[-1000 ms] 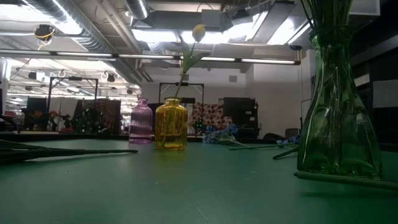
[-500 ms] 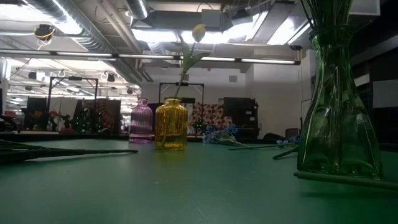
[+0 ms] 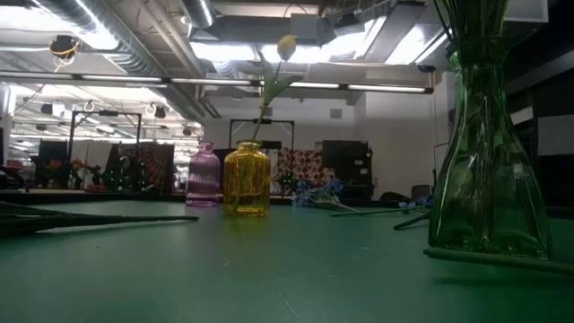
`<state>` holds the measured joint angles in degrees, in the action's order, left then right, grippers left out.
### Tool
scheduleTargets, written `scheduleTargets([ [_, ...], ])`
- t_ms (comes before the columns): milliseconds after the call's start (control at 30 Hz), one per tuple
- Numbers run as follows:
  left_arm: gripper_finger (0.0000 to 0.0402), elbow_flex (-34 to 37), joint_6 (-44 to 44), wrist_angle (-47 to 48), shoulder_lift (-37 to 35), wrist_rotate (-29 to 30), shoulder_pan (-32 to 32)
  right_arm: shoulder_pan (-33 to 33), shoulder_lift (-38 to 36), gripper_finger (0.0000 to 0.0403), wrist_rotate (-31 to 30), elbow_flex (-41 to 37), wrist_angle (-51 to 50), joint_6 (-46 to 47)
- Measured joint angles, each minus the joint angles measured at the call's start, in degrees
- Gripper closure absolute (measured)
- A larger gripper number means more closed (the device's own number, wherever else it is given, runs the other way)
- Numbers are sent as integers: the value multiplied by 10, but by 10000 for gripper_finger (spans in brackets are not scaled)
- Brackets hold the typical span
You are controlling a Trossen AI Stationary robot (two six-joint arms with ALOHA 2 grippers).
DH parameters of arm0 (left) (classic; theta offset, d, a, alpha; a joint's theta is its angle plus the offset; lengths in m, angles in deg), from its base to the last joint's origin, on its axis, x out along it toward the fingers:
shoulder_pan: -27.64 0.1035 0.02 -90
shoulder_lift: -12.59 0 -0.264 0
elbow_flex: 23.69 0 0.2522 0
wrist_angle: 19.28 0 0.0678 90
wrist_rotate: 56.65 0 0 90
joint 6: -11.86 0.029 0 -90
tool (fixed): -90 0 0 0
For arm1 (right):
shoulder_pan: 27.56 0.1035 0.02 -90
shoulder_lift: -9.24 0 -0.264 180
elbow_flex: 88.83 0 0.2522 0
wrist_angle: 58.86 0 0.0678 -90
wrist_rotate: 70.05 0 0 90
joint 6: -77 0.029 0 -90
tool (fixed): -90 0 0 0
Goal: Sort flowers into vase by color
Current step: Put the white flowers into the green vase
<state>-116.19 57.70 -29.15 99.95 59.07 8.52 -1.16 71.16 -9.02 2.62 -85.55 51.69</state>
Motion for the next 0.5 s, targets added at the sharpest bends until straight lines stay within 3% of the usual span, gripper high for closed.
scheduleTargets([
  [133,288,0,-210,17,-2,-72,48,25,16,398,0,0,24,-26],
  [233,288,0,-306,36,0,-136,85,25,38,394,8,-1,42,-37],
  [367,288,0,-390,53,2,-204,118,25,59,393,30,-1,62,-40],
  [500,288,0,-405,49,2,-244,127,24,76,397,32,-1,82,-59],
])
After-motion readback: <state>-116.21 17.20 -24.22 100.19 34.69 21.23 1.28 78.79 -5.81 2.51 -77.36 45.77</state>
